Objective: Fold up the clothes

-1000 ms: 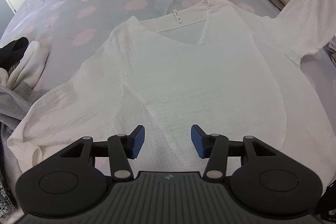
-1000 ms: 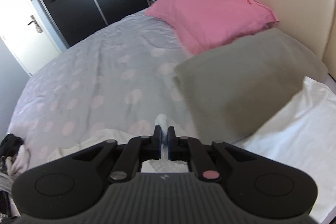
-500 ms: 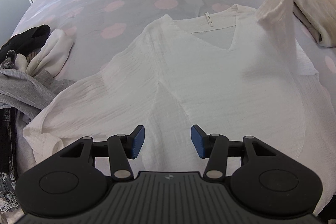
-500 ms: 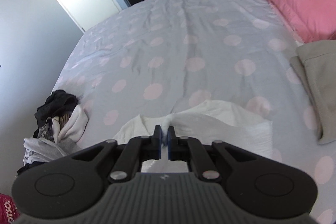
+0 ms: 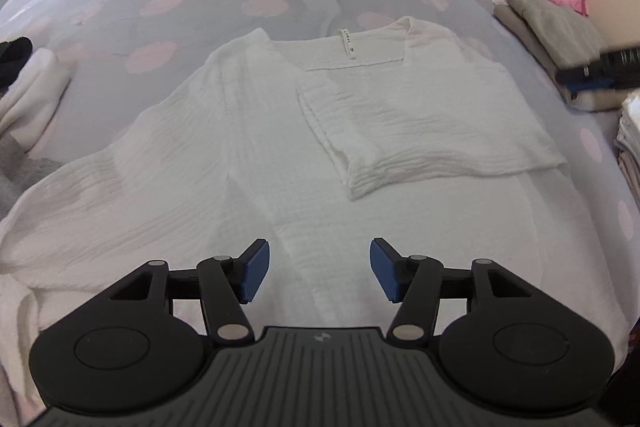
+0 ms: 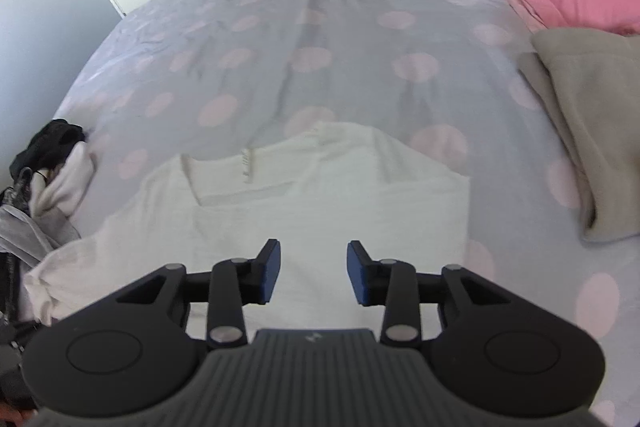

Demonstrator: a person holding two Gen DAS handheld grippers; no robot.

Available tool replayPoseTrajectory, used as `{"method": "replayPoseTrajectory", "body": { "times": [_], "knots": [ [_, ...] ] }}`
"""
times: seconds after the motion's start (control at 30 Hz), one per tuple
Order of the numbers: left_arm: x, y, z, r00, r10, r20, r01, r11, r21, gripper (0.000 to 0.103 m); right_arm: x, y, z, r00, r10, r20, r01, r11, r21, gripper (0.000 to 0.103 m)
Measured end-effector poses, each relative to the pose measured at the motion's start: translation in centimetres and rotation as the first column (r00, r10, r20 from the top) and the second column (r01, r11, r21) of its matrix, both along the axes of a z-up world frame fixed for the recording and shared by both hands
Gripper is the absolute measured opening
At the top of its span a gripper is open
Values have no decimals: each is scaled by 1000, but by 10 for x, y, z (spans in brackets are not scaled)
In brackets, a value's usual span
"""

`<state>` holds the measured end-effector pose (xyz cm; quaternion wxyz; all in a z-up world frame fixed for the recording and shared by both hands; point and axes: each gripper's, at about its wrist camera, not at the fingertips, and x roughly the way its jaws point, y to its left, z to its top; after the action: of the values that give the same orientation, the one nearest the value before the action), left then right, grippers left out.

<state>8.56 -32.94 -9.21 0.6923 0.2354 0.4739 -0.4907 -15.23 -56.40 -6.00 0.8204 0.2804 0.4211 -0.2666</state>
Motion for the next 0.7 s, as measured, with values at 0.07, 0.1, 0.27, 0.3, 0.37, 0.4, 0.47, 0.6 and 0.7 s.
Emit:
{"method": "replayPoseTrajectory", "body": {
  "times": [0.07, 0.1, 0.27, 0.3, 0.37, 0.4, 0.47, 0.6, 0.7],
  "knots": [
    [2, -14, -10, 1000, 10, -20, -10, 1000, -5, 55, -26, -6, -19, 999, -9, -36, 9, 1000, -5, 41],
    [2, -22, -16, 1000, 12, -25, -11, 1000, 1, 55, -38, -9, -28, 998, -13, -54, 12, 1000, -9, 41],
    [-3, -59, -45, 1000, 13, -22, -13, 1000, 25, 54, -67, -22, -63, 985, 31, -168, -31, 1000, 5, 41],
    [-4, -64, -50, 1000, 19, -25, -18, 999, 28, 53, -69, -22, -67, 982, 55, -179, -53, 998, 12, 42],
    [-5, -72, -58, 999, 30, -33, -29, 999, 37, 52, -70, -17, -76, 975, 113, -193, -111, 994, 18, 42],
    [-6, -74, -60, 999, 40, -23, -39, 999, 35, 48, -67, -14, -80, 968, 132, -215, -137, 991, -7, 42],
    [-7, -74, -60, 999, 46, -5, -46, 999, 19, 36, -59, -7, -89, 950, 165, -266, -187, 980, -61, 41],
    [-1, -74, -56, 998, 33, -54, -30, 999, 41, 9, -56, -14, -101, 944, 131, -301, -160, 985, -71, 9],
    [2, -76, -56, 998, 6, -61, 0, 996, 90, 9, -57, -21, -108, 946, 108, -306, -124, 992, -33, 8]
  ]
}}
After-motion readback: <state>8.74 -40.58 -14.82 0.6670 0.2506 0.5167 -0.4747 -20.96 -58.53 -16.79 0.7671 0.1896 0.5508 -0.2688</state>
